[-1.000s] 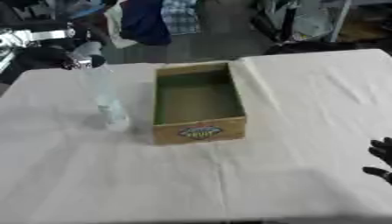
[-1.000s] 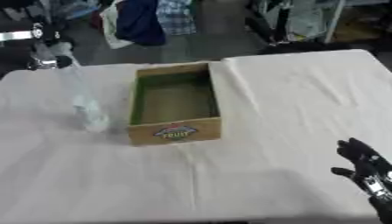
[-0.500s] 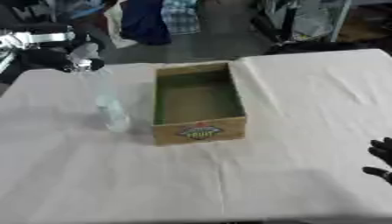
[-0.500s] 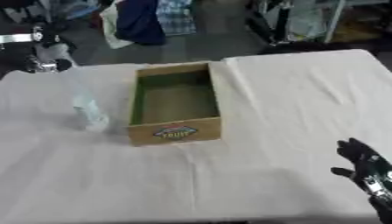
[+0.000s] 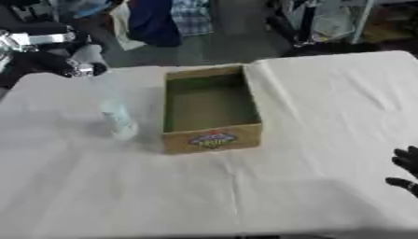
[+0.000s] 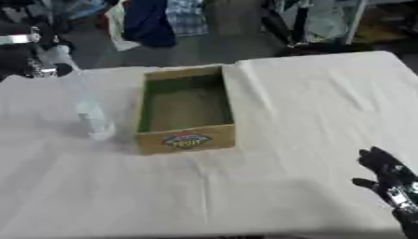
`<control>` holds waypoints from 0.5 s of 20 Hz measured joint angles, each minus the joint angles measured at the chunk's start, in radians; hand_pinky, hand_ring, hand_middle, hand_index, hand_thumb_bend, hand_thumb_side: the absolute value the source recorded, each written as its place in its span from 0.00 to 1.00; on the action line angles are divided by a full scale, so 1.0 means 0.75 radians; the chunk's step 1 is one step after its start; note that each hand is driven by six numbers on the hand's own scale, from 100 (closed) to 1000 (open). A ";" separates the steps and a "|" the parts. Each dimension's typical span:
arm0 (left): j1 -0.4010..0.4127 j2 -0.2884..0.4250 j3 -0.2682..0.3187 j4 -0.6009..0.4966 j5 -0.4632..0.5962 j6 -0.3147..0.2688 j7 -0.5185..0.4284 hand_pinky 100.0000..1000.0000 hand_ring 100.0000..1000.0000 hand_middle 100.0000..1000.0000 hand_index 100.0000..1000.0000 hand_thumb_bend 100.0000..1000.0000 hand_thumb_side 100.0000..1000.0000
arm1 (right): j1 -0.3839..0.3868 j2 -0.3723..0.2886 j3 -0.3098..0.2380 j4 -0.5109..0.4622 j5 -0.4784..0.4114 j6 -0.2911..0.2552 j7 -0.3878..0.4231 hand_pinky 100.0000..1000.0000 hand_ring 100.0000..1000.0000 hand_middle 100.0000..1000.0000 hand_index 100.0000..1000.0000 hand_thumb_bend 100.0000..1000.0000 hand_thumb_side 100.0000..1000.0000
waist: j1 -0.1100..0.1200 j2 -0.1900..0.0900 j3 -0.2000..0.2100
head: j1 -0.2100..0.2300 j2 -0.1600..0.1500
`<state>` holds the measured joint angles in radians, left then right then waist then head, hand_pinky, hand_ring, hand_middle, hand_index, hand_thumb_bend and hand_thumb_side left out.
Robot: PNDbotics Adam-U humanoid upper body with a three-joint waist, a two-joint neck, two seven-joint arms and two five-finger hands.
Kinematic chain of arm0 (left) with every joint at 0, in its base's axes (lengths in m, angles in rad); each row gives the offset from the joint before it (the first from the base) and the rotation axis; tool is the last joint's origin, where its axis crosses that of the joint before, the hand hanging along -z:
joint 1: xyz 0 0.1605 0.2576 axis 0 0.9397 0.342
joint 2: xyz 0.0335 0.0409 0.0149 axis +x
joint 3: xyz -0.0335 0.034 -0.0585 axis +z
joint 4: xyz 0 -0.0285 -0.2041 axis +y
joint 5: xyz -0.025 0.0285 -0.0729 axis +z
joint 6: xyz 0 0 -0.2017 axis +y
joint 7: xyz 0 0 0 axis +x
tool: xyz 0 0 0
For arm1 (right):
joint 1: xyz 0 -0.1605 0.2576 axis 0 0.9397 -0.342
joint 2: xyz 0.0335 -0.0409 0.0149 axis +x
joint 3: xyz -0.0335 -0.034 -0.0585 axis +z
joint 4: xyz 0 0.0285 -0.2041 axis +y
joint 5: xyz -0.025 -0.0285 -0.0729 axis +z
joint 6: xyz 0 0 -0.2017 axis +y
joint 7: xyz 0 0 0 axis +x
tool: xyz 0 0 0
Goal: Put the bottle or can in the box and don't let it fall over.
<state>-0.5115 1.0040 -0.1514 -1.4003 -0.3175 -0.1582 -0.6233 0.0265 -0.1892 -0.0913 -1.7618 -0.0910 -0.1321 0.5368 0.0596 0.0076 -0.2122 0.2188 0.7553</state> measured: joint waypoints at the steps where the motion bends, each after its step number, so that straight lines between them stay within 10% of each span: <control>1: 0.001 0.000 0.003 0.000 -0.002 0.000 0.001 0.86 0.84 0.83 0.92 0.26 0.81 | 0.000 0.000 0.000 0.000 0.000 0.000 0.000 0.80 1.00 0.94 1.00 0.00 0.67 | 0.000 0.000 0.001 | 0.000 0.000; 10: 0.013 0.012 0.020 0.000 0.013 -0.002 0.014 0.85 0.84 0.83 0.92 0.30 0.87 | 0.000 0.000 0.000 0.000 0.000 0.000 0.000 0.80 1.00 0.94 1.00 0.00 0.67 | 0.000 0.000 0.004 | -0.001 0.000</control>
<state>-0.5014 1.0133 -0.1362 -1.4004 -0.3081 -0.1601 -0.6129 0.0265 -0.1892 -0.0914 -1.7616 -0.0910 -0.1321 0.5369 0.0596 0.0076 -0.2093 0.2179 0.7553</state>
